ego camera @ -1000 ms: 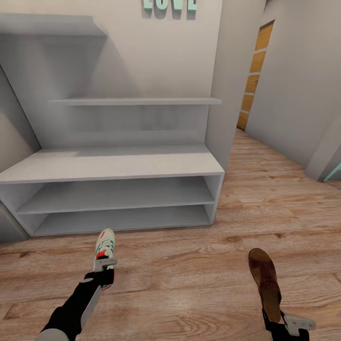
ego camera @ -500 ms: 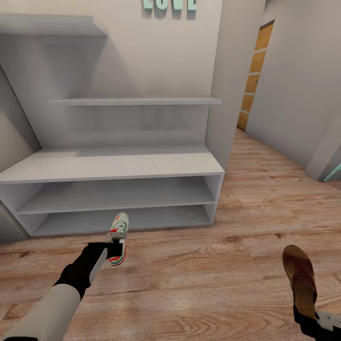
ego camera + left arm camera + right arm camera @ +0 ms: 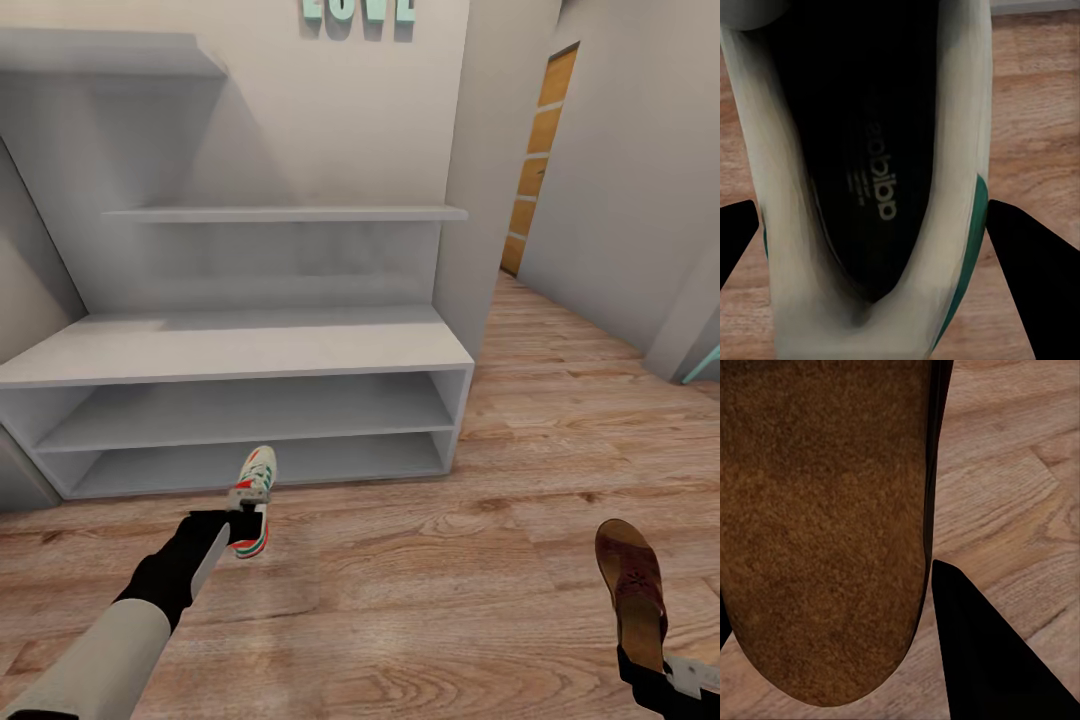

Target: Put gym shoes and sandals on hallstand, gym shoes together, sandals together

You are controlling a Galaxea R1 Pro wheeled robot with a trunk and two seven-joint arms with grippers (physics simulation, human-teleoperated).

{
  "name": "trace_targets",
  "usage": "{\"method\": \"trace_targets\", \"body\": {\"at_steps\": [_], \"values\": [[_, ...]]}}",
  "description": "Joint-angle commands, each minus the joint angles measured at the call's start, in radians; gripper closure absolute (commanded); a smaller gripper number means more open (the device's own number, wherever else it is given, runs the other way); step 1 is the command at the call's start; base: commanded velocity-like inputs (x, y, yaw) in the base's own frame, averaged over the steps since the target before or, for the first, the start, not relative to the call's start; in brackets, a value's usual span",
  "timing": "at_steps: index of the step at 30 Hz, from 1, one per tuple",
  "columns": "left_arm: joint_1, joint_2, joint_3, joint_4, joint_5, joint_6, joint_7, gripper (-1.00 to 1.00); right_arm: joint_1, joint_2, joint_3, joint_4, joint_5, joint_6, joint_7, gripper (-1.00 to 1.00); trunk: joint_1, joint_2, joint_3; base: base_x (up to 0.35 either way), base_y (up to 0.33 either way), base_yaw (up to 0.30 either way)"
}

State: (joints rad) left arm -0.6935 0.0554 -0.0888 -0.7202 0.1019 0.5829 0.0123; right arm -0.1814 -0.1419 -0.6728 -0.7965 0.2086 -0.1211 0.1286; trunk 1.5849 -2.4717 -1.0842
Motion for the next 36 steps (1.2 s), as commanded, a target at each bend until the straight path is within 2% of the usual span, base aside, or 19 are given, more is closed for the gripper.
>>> {"method": "trace_targets", "body": {"at_steps": [1,9,18,22,28,36], "values": [[-0.001,0.001,-0.006,-0.002,0.007,0.005,0.008,1.00,-0.001,0.001,-0.006,0.000,0.006,-0.003,0.007,1.00,0.000,0.000,-0.001,0.000,0.000,0.000],[-0.004,0.003,-0.011,-0.005,0.006,0.005,0.012,1.00,-0.001,0.001,-0.007,0.000,0.006,-0.003,0.006,1.00,0.000,0.000,-0.001,0.000,0.000,0.000],[-0.055,-0.003,-0.012,-0.005,0.005,0.019,0.013,1.00,-0.001,0.001,-0.007,0.000,0.006,-0.003,0.006,1.00,0.000,0.000,-0.001,0.000,0.000,0.000],[-0.066,-0.008,-0.012,-0.005,-0.011,0.042,0.013,1.00,-0.001,0.001,-0.007,0.000,0.006,-0.003,0.006,1.00,0.015,-0.028,-0.017,0.000,0.000,0.000],[-0.072,-0.010,-0.009,-0.005,-0.070,0.052,0.014,1.00,-0.001,0.001,-0.007,-0.001,0.006,-0.003,0.006,1.00,0.018,-0.030,-0.048,0.000,0.000,0.000],[-0.077,-0.008,-0.008,-0.006,-0.085,0.054,0.014,1.00,-0.001,0.001,-0.007,0.000,0.006,-0.003,0.006,1.00,0.021,-0.031,-0.088,0.000,0.000,0.000]]}}
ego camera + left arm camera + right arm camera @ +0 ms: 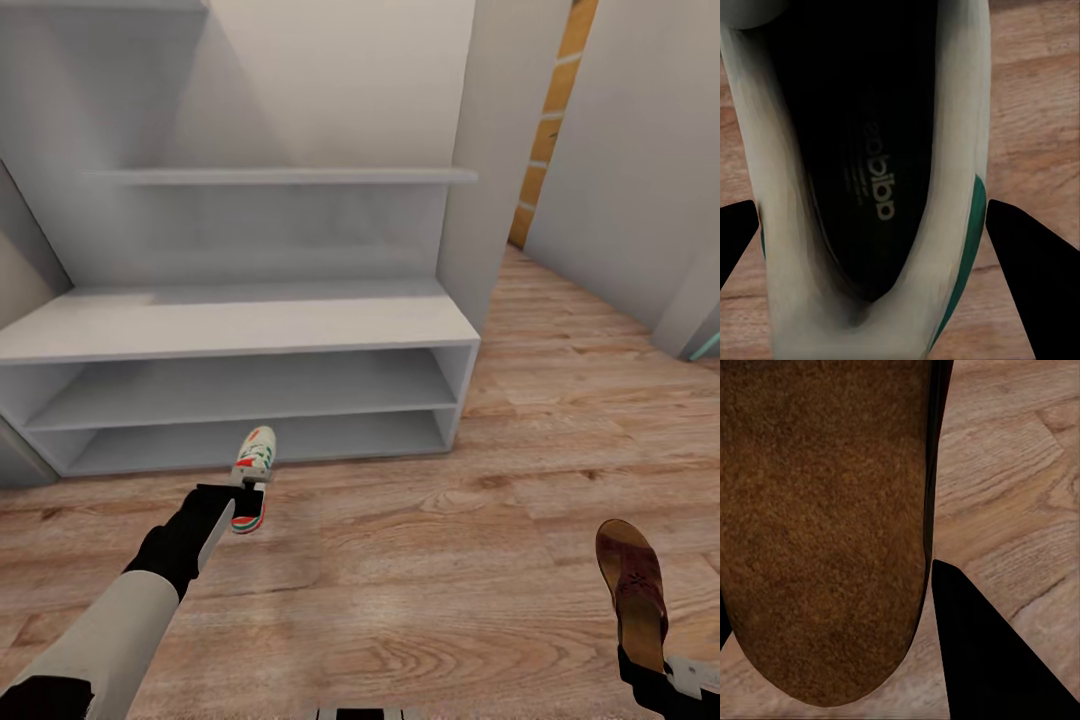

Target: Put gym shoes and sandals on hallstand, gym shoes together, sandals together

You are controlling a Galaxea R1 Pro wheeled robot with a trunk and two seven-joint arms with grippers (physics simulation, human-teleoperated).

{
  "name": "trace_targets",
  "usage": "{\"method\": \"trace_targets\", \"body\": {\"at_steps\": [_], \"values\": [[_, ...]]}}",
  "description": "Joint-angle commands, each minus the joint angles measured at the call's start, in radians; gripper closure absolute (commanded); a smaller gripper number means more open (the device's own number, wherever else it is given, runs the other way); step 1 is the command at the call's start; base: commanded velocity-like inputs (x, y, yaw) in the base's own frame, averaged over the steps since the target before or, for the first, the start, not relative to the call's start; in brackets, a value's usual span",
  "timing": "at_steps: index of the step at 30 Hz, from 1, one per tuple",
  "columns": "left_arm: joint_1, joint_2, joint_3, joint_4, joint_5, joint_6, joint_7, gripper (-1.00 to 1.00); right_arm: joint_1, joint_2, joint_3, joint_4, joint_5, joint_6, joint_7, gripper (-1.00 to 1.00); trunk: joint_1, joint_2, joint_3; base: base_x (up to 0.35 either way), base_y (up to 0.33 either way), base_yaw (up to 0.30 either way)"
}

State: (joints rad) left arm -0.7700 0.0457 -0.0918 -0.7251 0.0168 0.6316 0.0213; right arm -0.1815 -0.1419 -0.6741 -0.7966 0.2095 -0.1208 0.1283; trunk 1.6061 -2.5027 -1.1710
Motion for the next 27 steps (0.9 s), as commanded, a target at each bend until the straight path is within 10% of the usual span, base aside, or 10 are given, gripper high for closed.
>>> {"method": "trace_targets", "body": {"at_steps": [1,27], "values": [[-0.001,0.001,-0.005,-0.001,0.000,0.005,0.005,1.00,-0.001,0.001,-0.005,0.000,0.005,-0.003,0.007,1.00,0.000,0.000,-0.002,0.000,0.000,0.000],[-0.085,-0.035,-0.006,-0.022,-0.002,0.006,0.005,1.00,-0.001,0.001,0.000,0.012,0.007,-0.005,0.007,1.00,0.000,0.000,-0.011,0.073,0.000,0.000]]}}
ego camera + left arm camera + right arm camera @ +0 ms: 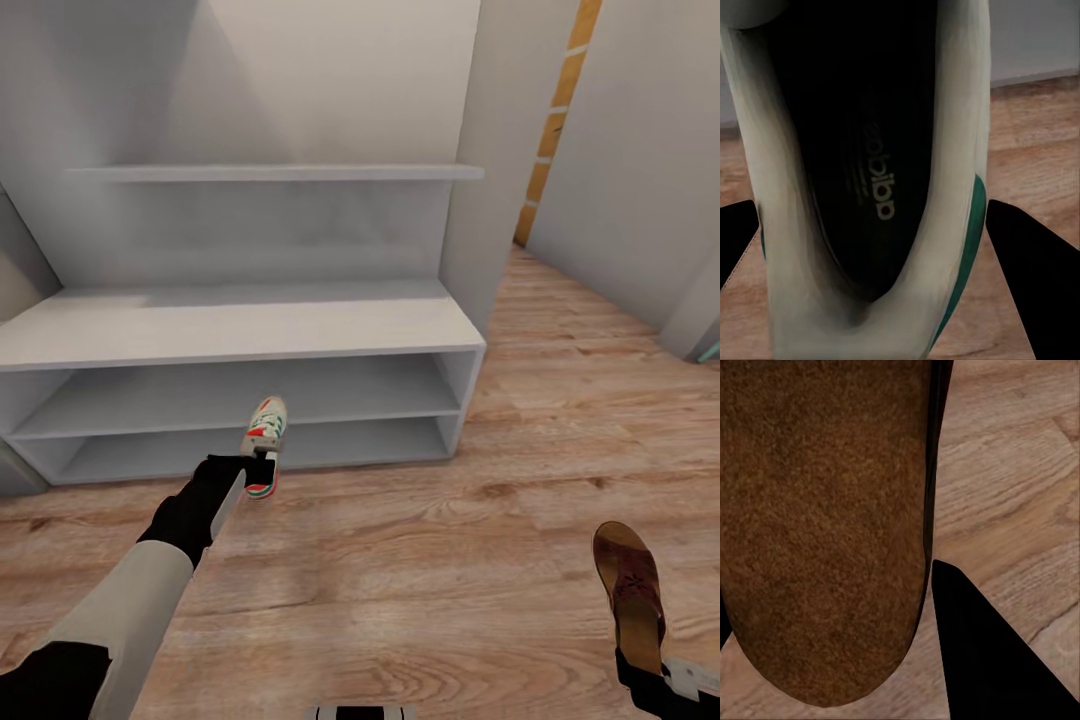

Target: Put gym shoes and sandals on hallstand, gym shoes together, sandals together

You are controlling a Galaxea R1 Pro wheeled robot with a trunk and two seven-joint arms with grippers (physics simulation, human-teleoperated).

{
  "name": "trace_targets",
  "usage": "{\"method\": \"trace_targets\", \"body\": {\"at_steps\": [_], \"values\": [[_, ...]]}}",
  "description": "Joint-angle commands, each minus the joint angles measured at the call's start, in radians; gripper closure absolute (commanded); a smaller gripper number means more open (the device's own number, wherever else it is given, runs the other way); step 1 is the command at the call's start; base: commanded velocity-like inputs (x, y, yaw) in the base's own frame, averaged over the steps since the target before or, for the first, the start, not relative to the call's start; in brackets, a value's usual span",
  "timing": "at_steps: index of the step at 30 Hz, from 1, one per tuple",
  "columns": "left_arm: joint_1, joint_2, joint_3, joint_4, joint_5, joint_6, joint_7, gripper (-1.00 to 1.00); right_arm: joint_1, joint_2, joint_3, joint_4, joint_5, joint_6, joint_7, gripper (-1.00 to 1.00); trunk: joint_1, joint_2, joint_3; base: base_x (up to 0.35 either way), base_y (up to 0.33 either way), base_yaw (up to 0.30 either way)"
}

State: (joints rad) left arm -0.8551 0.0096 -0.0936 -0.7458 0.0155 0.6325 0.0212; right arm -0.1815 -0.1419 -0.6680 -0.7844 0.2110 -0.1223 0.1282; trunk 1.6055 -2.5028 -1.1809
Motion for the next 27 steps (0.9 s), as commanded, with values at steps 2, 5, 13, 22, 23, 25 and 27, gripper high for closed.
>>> {"method": "trace_targets", "body": {"at_steps": [2,5,13,22,23,25,27], "values": [[-0.001,0.001,-0.004,-0.001,0.000,0.004,0.005,1.00,-0.001,0.001,-0.005,0.001,0.005,-0.003,0.007,1.00,0.000,0.000,-0.001,0.320,0.000,0.000],[-0.001,0.001,-0.003,-0.002,-0.001,0.004,0.005,1.00,-0.001,0.001,-0.005,0.003,0.006,-0.003,0.007,1.00,0.000,0.000,-0.001,0.332,0.000,0.000],[0.000,0.001,-0.002,-0.001,-0.002,0.004,0.005,1.00,-0.001,0.002,-0.005,0.004,0.006,-0.003,0.007,1.00,0.000,0.000,-0.001,0.326,-0.059,0.000],[0.006,0.003,0.001,0.000,0.000,0.001,0.006,1.00,-0.001,0.002,-0.005,0.002,0.006,-0.003,0.007,1.00,0.000,0.000,-0.001,0.248,-0.160,0.000],[0.007,0.004,0.001,0.000,0.000,0.001,0.006,1.00,-0.001,0.002,-0.005,0.002,0.006,-0.003,0.007,1.00,0.000,0.000,-0.001,0.072,-0.026,0.000],[0.009,0.006,0.001,0.000,0.000,0.001,0.007,1.00,-0.001,0.002,-0.005,0.002,0.006,-0.003,0.006,1.00,0.000,0.000,-0.001,0.032,-0.012,0.000],[0.010,0.007,0.002,0.000,0.000,0.001,0.006,1.00,-0.001,0.002,-0.006,0.002,0.006,-0.003,0.006,1.00,0.000,0.000,-0.001,0.027,-0.004,0.000]]}}
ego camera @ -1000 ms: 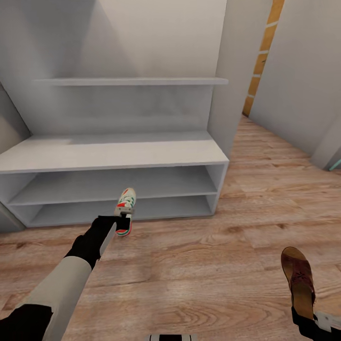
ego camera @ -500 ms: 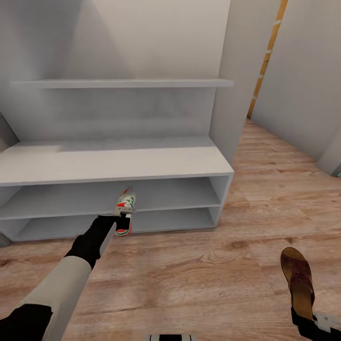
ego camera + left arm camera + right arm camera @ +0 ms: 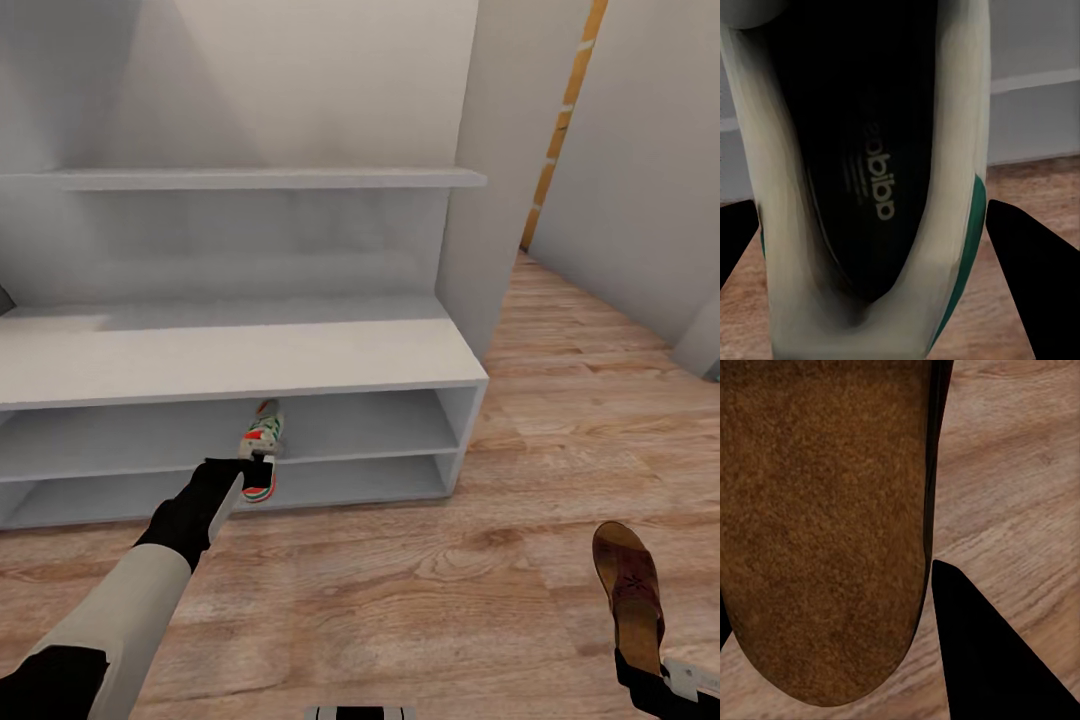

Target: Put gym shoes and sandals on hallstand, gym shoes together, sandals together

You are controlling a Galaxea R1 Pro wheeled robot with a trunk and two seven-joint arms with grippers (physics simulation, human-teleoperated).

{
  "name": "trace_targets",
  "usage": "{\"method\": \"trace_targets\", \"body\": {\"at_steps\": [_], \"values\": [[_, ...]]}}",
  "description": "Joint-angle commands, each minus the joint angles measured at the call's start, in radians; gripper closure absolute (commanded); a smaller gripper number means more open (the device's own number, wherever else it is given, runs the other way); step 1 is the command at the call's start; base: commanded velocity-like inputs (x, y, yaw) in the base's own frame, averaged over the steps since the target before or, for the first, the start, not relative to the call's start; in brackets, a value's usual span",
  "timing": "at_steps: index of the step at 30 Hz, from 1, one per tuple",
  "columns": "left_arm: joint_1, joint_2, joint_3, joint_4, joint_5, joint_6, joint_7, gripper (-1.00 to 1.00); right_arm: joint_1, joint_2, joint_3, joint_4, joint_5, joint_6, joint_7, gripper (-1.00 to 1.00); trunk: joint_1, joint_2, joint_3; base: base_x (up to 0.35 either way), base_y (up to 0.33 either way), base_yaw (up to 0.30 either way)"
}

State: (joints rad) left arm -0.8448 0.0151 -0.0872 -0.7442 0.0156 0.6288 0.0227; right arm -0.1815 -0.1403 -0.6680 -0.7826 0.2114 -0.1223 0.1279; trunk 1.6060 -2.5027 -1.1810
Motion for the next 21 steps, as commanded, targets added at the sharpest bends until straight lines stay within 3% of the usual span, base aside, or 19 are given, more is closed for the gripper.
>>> {"method": "trace_targets", "body": {"at_steps": [1,9,21], "values": [[0.000,0.001,-0.005,-0.001,0.000,0.005,0.005,1.00,-0.001,0.001,-0.006,0.000,0.005,-0.003,0.007,1.00,0.000,0.000,-0.001,0.083,-0.002,0.000],[0.001,-0.003,-0.005,-0.001,0.000,0.005,0.006,1.00,-0.001,0.001,-0.007,0.000,0.005,-0.003,0.006,1.00,0.000,0.000,-0.001,0.236,0.000,0.000],[-0.002,-0.004,-0.006,-0.001,0.001,0.005,0.005,1.00,-0.001,0.001,-0.008,-0.011,0.004,-0.003,0.006,1.00,0.000,-0.001,-0.005,0.024,0.000,0.000]]}}
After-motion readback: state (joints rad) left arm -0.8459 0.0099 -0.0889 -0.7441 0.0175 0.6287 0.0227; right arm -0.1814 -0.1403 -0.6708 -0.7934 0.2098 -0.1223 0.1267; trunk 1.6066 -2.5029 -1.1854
